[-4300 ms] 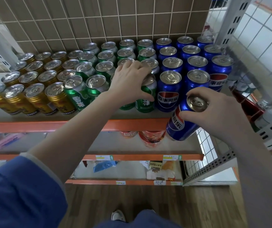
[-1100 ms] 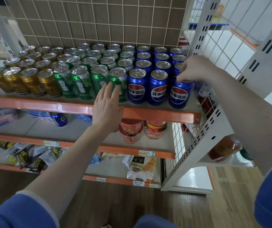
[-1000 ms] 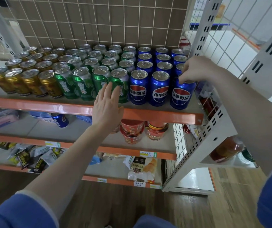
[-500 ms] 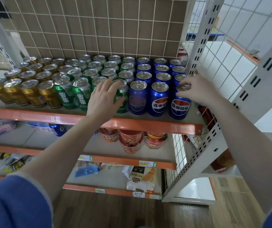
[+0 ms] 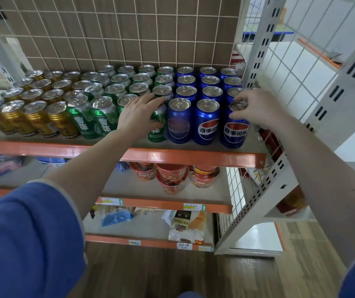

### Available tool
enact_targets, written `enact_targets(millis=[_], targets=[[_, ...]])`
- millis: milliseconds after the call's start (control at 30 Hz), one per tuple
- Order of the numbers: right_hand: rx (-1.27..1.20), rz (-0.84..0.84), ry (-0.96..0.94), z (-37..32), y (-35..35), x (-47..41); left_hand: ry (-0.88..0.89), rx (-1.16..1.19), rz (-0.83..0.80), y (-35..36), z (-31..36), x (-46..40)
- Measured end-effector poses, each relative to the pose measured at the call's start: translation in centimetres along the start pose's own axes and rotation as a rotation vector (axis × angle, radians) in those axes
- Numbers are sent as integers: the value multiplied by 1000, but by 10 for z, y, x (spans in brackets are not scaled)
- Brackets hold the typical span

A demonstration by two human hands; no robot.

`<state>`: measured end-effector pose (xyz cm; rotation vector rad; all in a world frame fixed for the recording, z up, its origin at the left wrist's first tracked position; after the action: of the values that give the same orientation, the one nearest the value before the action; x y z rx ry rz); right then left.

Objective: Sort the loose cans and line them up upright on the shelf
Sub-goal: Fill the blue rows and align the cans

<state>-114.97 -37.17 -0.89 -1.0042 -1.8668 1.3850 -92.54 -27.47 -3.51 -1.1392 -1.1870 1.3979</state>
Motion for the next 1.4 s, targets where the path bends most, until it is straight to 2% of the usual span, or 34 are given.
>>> enact_targets(millis=[100, 300, 467, 633, 767, 867, 967, 1167, 1400], targets=[[-15, -13, -13, 0, 0, 0, -6, 12, 14, 0, -2, -1], [-64, -22, -20, 3, 2, -2, -14, 7, -58, 2, -2, -10], [-159, 6, 17, 9, 4, -5, -10, 40, -43, 0, -5, -9], [-214, -38, -5, 8, 4, -3, -4, 50, -44, 0, -5, -10], [-365, 138, 92, 19, -25, -1, -2, 64, -56, 2, -6, -11], [-323, 50, 154, 21, -24, -16, 21, 73, -41, 0, 0, -11], [-264, -55, 184, 20, -15, -31, 117, 60, -25, -1, 20, -14], [-249, -88, 208, 25, -4, -48, 164, 49, -160, 6, 38, -29], [-110, -124, 238, 22, -4, -62, 181, 131, -128, -1, 34, -34]])
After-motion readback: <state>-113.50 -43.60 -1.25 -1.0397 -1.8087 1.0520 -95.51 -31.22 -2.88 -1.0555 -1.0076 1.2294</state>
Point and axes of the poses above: each hand's wrist, its own x-axis away from the middle knuckle, its own y-axis out of the palm, z = x × y, the point moved 10 cm from there along -x, towards the middle knuckle, and after that the axes turned 12 degrees about -z, right-handed, at the moved point
